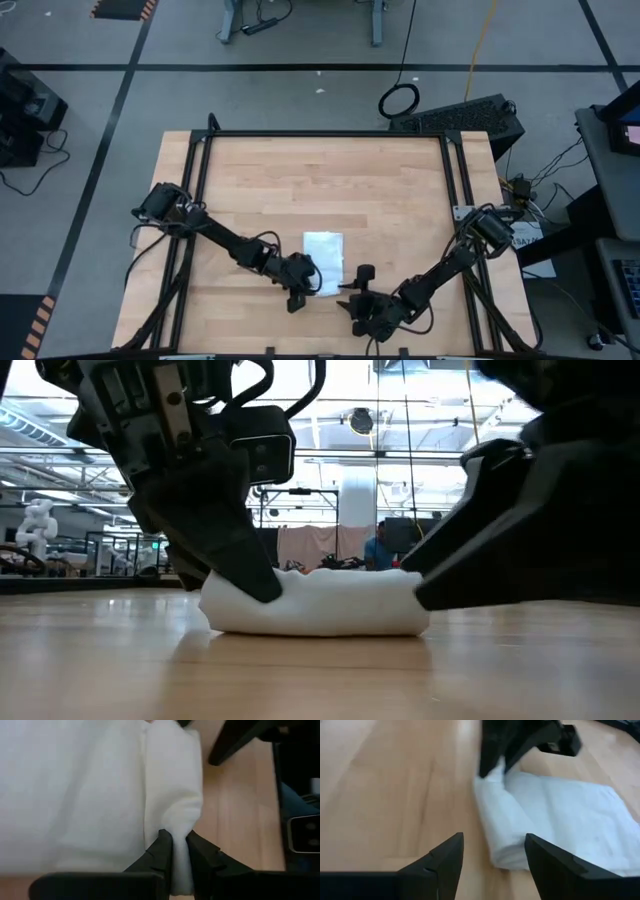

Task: Roll napkin
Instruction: Roll the white table napkin

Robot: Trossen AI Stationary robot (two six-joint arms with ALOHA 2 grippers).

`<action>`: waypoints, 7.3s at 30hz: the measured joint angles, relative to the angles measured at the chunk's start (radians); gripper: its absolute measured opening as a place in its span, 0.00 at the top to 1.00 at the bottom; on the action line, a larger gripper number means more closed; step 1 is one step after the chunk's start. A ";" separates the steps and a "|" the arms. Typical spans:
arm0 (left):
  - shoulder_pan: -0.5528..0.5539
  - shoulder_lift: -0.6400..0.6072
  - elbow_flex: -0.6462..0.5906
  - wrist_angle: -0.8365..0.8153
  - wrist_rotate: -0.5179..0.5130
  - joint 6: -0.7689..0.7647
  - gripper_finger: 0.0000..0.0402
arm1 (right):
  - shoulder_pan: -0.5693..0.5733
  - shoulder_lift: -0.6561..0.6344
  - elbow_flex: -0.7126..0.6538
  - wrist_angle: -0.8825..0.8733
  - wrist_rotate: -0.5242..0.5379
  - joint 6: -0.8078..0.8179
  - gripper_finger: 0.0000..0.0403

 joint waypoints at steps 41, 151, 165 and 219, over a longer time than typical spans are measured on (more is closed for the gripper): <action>-0.199 -0.014 -0.018 0.031 -0.353 0.012 0.63 | -0.079 -0.005 0.002 -0.068 -0.204 0.146 0.89; -0.056 0.051 0.000 0.078 0.000 0.127 0.92 | -0.269 -0.210 -0.002 -0.258 -0.573 -0.038 0.86; -0.054 0.051 0.000 0.080 -0.009 0.153 0.92 | -0.001 -0.102 0.000 -0.029 -0.169 -0.058 0.55; 0.068 0.031 0.002 -0.046 -0.244 0.552 0.56 | -0.028 0.062 0.001 0.097 -0.127 0.006 0.79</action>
